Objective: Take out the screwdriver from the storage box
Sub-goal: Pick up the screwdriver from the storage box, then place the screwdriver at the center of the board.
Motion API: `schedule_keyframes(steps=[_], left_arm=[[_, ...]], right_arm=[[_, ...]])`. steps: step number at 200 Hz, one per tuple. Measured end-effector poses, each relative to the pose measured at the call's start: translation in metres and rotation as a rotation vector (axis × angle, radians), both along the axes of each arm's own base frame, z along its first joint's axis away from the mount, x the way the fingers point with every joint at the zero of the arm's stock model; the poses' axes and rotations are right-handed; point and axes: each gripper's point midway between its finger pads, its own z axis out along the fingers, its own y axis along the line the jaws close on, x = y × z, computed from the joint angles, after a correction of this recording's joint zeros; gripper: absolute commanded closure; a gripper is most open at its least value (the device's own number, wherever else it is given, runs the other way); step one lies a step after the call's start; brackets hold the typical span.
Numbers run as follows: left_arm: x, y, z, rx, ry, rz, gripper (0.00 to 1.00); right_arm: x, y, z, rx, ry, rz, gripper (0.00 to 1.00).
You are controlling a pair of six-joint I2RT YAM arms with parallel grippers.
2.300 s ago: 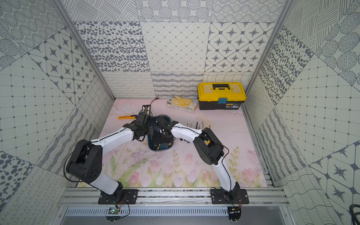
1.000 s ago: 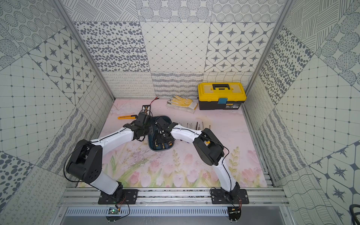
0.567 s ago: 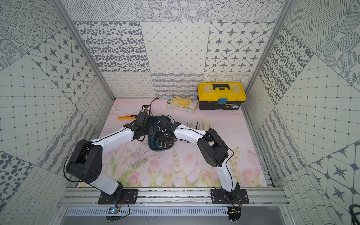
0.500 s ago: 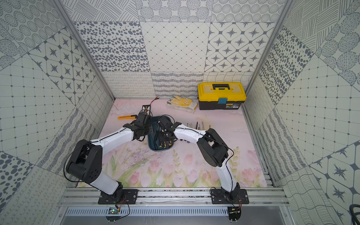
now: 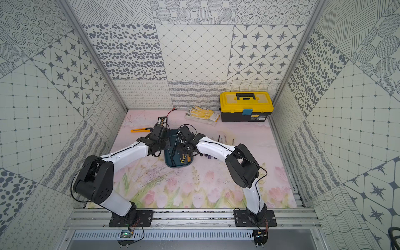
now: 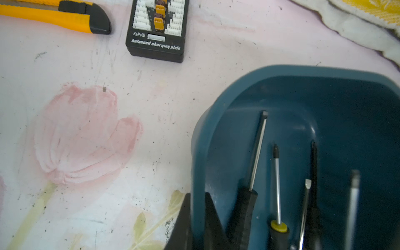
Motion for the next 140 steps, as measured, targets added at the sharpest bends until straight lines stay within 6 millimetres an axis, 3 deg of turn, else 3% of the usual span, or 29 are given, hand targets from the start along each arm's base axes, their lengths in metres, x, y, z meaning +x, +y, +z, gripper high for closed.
schedule_keyframes(steps=[36,71,105,140], left_arm=[[0.000,0.000,0.000,0.000,0.000,0.000,1.00],[0.000,0.000,0.000,0.000,0.000,0.000,1.00],[0.000,0.000,0.000,0.000,0.000,0.000,1.00],[0.000,0.000,0.000,0.000,0.000,0.000,1.00]], right_arm=[[0.017,-0.013,0.032,0.045,-0.062,-0.033,1.00],[0.029,-0.043,0.042,0.048,-0.082,-0.086,1.00],[0.047,-0.102,0.047,0.019,-0.079,-0.192,1.00],[0.064,-0.181,0.044,-0.046,-0.058,-0.336,1.00]])
